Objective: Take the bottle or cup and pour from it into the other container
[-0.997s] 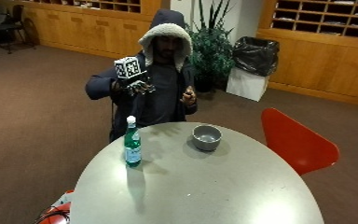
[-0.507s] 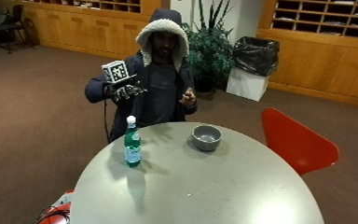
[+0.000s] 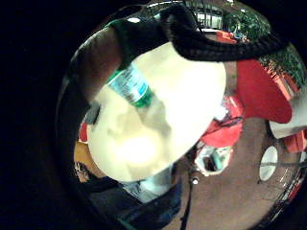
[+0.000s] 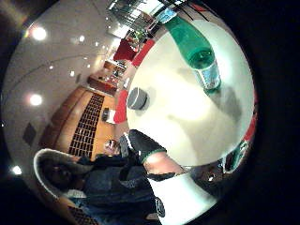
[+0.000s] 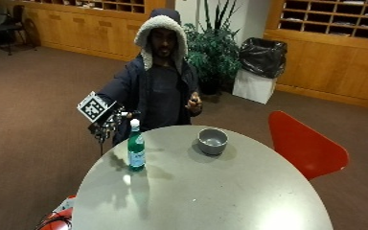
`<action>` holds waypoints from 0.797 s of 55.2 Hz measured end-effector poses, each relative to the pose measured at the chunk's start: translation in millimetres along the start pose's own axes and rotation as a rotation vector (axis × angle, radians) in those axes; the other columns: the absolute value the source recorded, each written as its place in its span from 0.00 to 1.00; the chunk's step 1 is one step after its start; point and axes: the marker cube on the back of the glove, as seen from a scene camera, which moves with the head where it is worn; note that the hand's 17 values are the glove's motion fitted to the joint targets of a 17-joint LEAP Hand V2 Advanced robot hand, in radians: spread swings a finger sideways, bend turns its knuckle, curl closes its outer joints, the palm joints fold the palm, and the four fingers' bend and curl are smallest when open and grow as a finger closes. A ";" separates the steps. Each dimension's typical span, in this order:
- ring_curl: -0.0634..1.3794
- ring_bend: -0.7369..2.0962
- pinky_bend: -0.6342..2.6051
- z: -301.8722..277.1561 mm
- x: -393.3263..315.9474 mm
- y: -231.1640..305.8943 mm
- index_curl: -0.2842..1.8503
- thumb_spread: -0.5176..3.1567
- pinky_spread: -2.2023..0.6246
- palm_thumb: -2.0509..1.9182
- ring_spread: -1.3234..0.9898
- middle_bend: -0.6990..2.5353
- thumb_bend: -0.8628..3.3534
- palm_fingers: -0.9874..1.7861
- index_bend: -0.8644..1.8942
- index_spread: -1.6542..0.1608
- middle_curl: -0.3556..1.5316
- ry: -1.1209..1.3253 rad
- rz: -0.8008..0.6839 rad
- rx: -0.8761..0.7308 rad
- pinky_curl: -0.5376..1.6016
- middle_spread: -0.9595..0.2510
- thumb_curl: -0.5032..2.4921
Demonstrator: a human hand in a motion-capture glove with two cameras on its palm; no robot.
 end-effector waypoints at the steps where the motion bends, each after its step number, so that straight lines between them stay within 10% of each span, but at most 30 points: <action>1: 0.19 0.33 0.35 2.2 1.2 -0.7 0.26 0.38 0.90 0.60 0.63 0.27 0.20 0.44 0.36 0.69 0.33 -0.024 0.035 -0.034 0.41 0.76 0.27; 20: 0.21 0.35 0.39 71.0 25.5 -74.7 0.24 0.37 0.90 0.63 0.65 0.28 0.20 0.47 0.36 0.72 0.34 -0.552 0.215 -0.073 0.42 0.79 0.28; 44: 0.31 0.47 0.30 93.9 23.3 -91.7 0.29 0.29 0.83 0.75 0.52 0.33 0.21 0.79 0.37 0.74 0.41 -0.636 0.109 0.123 0.40 0.64 0.35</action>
